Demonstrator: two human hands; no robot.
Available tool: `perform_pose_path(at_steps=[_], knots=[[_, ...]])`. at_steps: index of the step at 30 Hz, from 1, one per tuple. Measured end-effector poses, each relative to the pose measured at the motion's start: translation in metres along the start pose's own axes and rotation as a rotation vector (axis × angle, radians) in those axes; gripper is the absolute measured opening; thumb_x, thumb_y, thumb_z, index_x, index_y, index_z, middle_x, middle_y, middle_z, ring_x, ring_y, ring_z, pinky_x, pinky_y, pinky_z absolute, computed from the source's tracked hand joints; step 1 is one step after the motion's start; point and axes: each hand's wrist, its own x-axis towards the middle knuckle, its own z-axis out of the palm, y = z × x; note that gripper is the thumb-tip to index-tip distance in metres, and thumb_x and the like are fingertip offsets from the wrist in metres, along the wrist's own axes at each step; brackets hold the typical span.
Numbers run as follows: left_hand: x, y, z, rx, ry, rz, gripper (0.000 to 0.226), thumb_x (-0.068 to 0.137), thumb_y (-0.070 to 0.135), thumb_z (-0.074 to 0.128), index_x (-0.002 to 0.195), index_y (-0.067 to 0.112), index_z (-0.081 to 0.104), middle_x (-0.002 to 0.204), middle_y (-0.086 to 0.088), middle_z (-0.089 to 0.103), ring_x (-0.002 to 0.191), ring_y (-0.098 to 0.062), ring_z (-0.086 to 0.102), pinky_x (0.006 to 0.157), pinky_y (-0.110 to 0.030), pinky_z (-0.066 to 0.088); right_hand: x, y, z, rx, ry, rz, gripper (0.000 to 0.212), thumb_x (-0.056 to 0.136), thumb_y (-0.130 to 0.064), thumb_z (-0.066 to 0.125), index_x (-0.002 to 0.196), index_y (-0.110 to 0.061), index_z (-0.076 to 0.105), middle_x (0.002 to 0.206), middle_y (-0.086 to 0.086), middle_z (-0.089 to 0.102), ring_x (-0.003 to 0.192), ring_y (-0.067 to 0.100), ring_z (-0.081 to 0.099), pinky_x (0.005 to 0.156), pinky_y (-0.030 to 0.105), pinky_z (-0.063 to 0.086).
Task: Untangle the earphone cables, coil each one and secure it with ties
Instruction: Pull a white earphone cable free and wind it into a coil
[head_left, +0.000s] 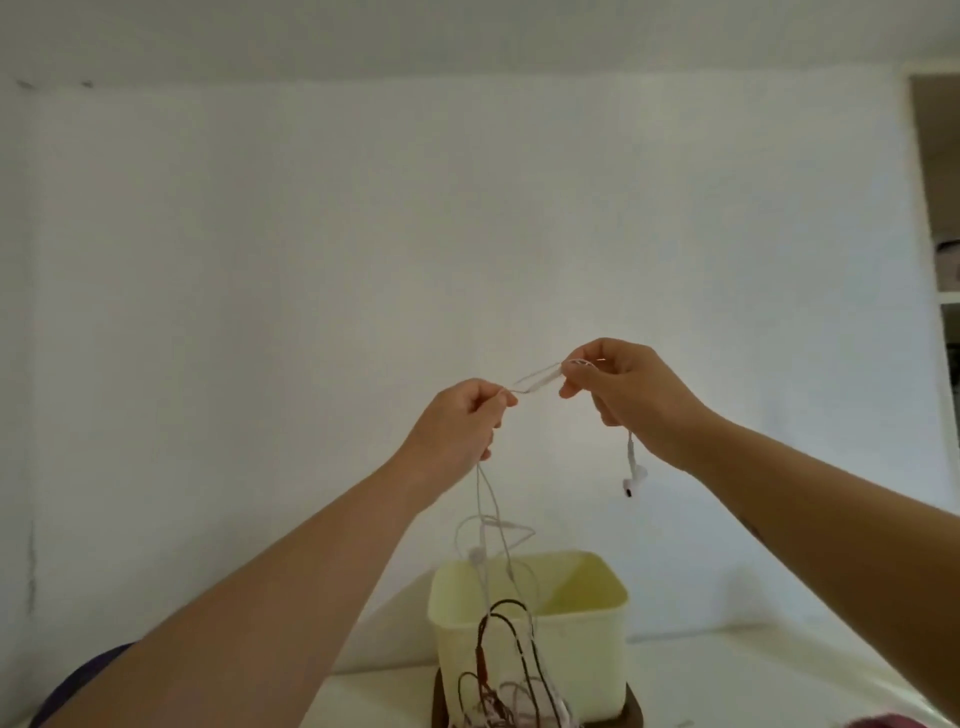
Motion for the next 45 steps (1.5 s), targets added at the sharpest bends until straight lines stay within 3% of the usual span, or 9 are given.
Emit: perform_pose_path(at_steps=[8, 12, 19, 24, 26, 30, 36, 42, 45], knots=[[0.015, 0.035, -0.006, 0.040, 0.037, 0.116, 0.019, 0.096, 0.017, 0.049, 0.088, 0.022, 0.065, 0.076, 0.004, 0.058, 0.064, -0.007, 0.054, 0.061, -0.018, 0.045, -0.018, 0.011, 0.019, -0.013, -0.442, 0.156, 0.022, 0.085, -0.029, 0.067, 0.101, -0.013, 0.067, 0.069, -0.005, 0.062, 0.050, 0.008, 0.035, 0.051, 0.018, 0.032], [0.019, 0.040, -0.006, 0.092, 0.078, 0.165, 0.017, 0.095, 0.020, 0.051, 0.089, 0.025, 0.066, 0.077, 0.009, 0.061, 0.062, 0.001, 0.054, 0.054, -0.008, 0.038, -0.017, 0.007, 0.034, -0.196, -0.565, 0.117, 0.016, 0.087, -0.029, 0.066, 0.079, -0.015, 0.070, 0.058, -0.009, 0.054, 0.050, 0.009, 0.035, 0.050, 0.019, 0.030], [0.019, 0.020, -0.045, 0.514, 0.067, 0.242, 0.008, 0.090, 0.021, 0.059, 0.088, 0.021, 0.068, 0.078, 0.013, 0.063, 0.063, 0.003, 0.053, 0.058, -0.004, 0.038, 0.015, 0.000, -0.001, -0.634, -0.323, 0.110, 0.040, 0.096, -0.031, 0.049, 0.061, -0.019, 0.061, 0.053, -0.004, 0.048, 0.035, 0.003, 0.034, 0.037, 0.011, 0.028], [0.017, -0.008, -0.056, 0.760, -0.002, 0.148, 0.009, 0.092, 0.024, 0.056, 0.090, 0.022, 0.065, 0.083, 0.012, 0.060, 0.067, 0.003, 0.051, 0.058, -0.008, 0.035, 0.036, 0.004, -0.026, -0.452, -0.133, 0.241, 0.039, 0.095, -0.026, 0.046, 0.059, -0.013, 0.054, 0.054, -0.001, 0.039, 0.044, 0.014, 0.026, 0.047, 0.021, 0.022], [0.016, -0.020, -0.058, 0.615, 0.082, 0.035, 0.015, 0.095, 0.020, 0.051, 0.092, 0.017, 0.065, 0.082, 0.006, 0.061, 0.066, -0.004, 0.054, 0.060, -0.015, 0.042, 0.037, 0.012, -0.028, -0.432, -0.089, 0.222, 0.042, 0.097, -0.031, 0.044, 0.061, -0.012, 0.056, 0.057, 0.000, 0.042, 0.046, 0.015, 0.029, 0.048, 0.023, 0.024], [0.002, -0.030, -0.052, -0.121, 0.079, -0.371, 0.042, 0.101, 0.034, 0.037, 0.086, 0.006, 0.064, 0.075, -0.006, 0.060, 0.068, -0.019, 0.061, 0.069, -0.033, 0.053, 0.029, 0.030, -0.026, -0.404, -0.064, 0.228, 0.038, 0.097, -0.026, 0.048, 0.066, -0.008, 0.061, 0.050, -0.007, 0.047, 0.044, 0.013, 0.030, 0.046, 0.022, 0.023], [-0.003, -0.042, -0.050, -0.006, -0.048, -0.438, 0.059, 0.102, 0.043, 0.023, 0.081, 0.009, 0.067, 0.068, 0.000, 0.046, 0.061, -0.014, 0.037, 0.064, -0.026, 0.036, 0.013, 0.039, -0.025, -0.374, -0.381, 0.278, 0.015, 0.086, -0.022, 0.067, 0.100, -0.016, 0.069, 0.065, -0.002, 0.051, 0.049, 0.011, 0.033, 0.047, 0.020, 0.029], [-0.005, -0.051, -0.059, -0.109, -0.109, -0.486, 0.048, 0.102, 0.035, 0.033, 0.093, 0.009, 0.072, 0.083, -0.004, 0.054, 0.082, -0.018, 0.056, 0.089, -0.040, 0.048, 0.011, 0.042, -0.033, -0.045, -0.477, 0.427, 0.026, 0.098, -0.012, 0.042, 0.109, -0.007, 0.065, 0.067, 0.001, 0.058, 0.046, 0.010, 0.033, 0.047, 0.021, 0.032], [-0.008, -0.061, -0.062, -0.134, -0.139, -0.541, 0.047, 0.102, 0.034, 0.034, 0.093, 0.007, 0.071, 0.078, -0.003, 0.055, 0.068, -0.015, 0.054, 0.070, -0.031, 0.050, 0.010, 0.046, -0.035, 0.126, -0.526, 0.478, 0.030, 0.098, -0.015, 0.039, 0.113, -0.004, 0.063, 0.077, 0.006, 0.066, 0.049, 0.013, 0.038, 0.047, 0.024, 0.036]])
